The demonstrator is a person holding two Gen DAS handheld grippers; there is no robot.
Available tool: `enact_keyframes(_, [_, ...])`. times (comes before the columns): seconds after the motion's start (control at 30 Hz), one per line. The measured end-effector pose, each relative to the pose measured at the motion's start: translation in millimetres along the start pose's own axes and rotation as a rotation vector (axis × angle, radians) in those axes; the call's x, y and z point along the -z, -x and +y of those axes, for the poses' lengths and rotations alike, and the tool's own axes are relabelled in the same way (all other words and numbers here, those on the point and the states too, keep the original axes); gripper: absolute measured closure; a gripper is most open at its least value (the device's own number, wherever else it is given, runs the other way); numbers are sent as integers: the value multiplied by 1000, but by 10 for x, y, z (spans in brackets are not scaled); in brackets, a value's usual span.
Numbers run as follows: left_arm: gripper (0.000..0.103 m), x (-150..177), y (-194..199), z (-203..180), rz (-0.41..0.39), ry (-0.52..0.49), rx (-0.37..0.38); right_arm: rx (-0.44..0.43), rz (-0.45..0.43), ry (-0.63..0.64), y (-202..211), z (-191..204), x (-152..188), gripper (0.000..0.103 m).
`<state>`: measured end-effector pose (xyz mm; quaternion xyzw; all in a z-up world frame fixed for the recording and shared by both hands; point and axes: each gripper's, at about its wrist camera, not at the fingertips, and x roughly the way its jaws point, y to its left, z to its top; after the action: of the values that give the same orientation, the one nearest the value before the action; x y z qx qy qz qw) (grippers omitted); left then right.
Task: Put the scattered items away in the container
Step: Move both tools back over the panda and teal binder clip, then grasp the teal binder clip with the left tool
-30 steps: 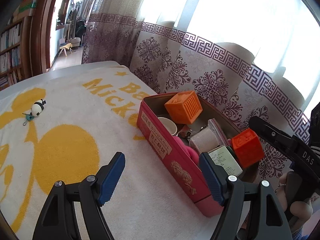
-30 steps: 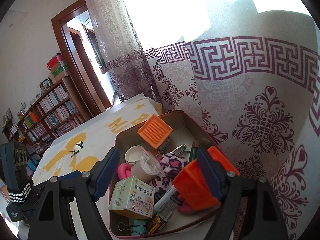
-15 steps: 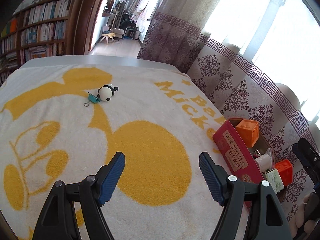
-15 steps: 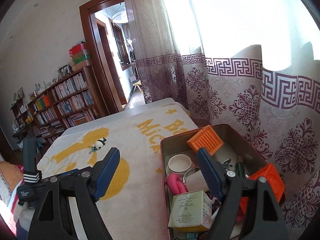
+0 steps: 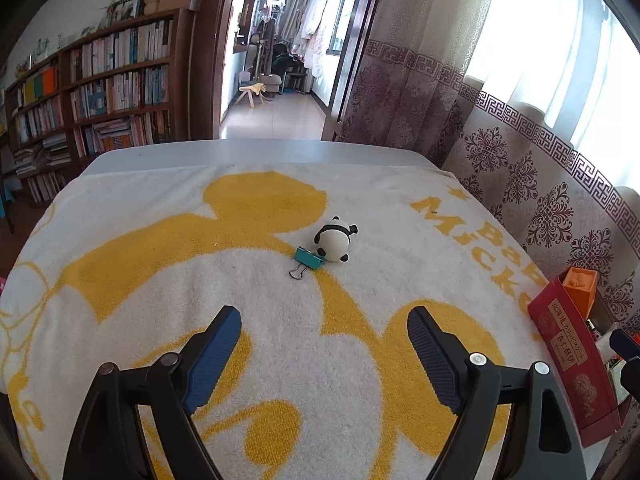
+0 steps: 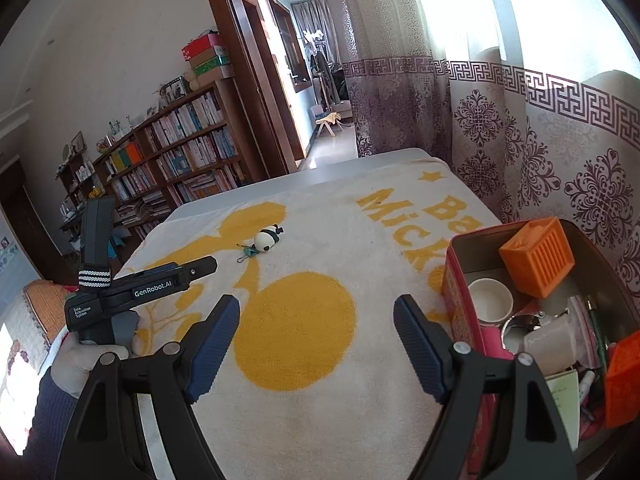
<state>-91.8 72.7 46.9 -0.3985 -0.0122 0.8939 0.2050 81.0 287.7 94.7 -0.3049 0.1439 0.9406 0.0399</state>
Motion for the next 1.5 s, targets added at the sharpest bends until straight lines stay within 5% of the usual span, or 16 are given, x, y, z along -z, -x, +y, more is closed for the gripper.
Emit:
enact_keyframes(0.3, [16,-177,-569,105,78,-71,-38,-8,54,-14,-267,1,-9,20])
enact_keyframes(0.47, [29,-254,-775,152,111,-71,-37,-11,82,-32,-429,-47,-28,20])
enact_keyframes(0.7, [29,-374,-899,3,101,-171,-65,-26,107,-50,-590,-78,-34,20])
enact_keyframes(0.8, [55,-381,-1026,-80,147,-230,-55,-25,109,-49,-618,-81,-25,20])
enact_keyframes(0.97, [56,-419,-1092,-97,159,-268,-15,-18,114,-58,-644,-120,-12,20])
enact_keyframes(1.13, [74,-405,-1077,-108,164,-274,27,-15,123,-71,-656,-154,2,20])
enact_keyframes(1.5, [74,-264,-762,13,141,-154,-1,-28,132,-68,-619,-75,-49,20])
